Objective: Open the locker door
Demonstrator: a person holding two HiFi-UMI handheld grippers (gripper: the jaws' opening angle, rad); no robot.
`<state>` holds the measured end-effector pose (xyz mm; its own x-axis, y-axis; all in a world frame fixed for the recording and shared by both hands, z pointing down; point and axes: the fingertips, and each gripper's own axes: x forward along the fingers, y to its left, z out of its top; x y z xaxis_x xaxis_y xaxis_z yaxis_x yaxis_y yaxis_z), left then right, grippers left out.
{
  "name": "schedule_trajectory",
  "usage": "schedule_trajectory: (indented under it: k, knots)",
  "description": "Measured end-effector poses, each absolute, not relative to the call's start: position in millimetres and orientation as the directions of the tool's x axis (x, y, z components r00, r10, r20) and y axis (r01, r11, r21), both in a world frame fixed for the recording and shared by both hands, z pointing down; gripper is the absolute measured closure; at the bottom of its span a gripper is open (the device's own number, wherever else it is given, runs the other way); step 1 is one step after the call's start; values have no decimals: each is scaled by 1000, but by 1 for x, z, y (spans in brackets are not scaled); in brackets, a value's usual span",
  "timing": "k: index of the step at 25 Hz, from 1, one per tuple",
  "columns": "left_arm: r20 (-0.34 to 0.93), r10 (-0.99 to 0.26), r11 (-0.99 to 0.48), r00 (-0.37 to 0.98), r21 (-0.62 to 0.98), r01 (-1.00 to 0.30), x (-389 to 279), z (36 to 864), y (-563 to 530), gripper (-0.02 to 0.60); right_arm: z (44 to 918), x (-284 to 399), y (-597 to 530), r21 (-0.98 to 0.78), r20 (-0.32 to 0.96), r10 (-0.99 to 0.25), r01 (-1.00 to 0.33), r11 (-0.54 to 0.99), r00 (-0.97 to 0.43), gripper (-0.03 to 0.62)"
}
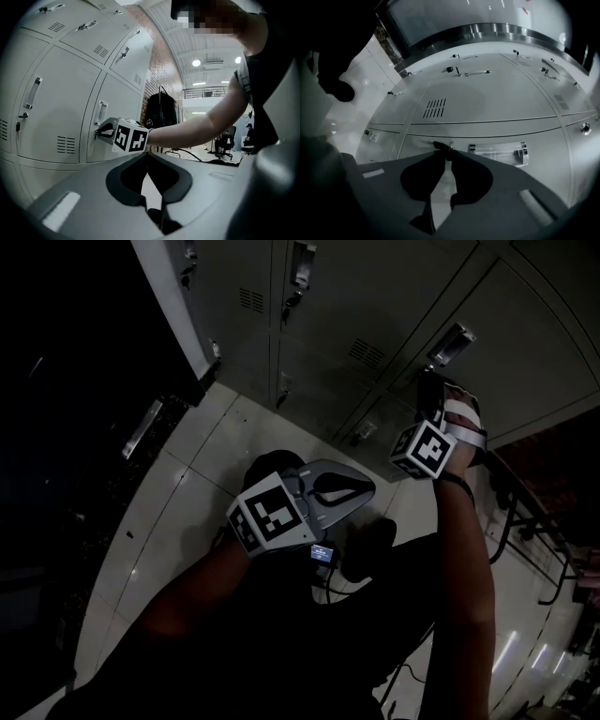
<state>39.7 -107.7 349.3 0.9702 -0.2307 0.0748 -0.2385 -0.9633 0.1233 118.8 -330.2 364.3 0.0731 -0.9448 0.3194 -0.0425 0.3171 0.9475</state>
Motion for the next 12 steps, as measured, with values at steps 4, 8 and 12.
schedule_trajectory:
  k: [4, 8, 12]
  knots:
    - [75, -228, -963, 971, 128, -236, 39, 350, -108, 569, 362, 116, -323, 959, 283, -957, -49, 280, 70, 557]
    - [84, -228, -962, 970, 132, -238, 39, 353, -107, 569, 361, 111, -293, 958, 283, -959, -53, 281, 29, 557]
    - [97, -232, -962, 968, 127, -243, 38, 356, -108, 569, 359, 106, -251, 959, 277, -960, -46, 278, -31, 557]
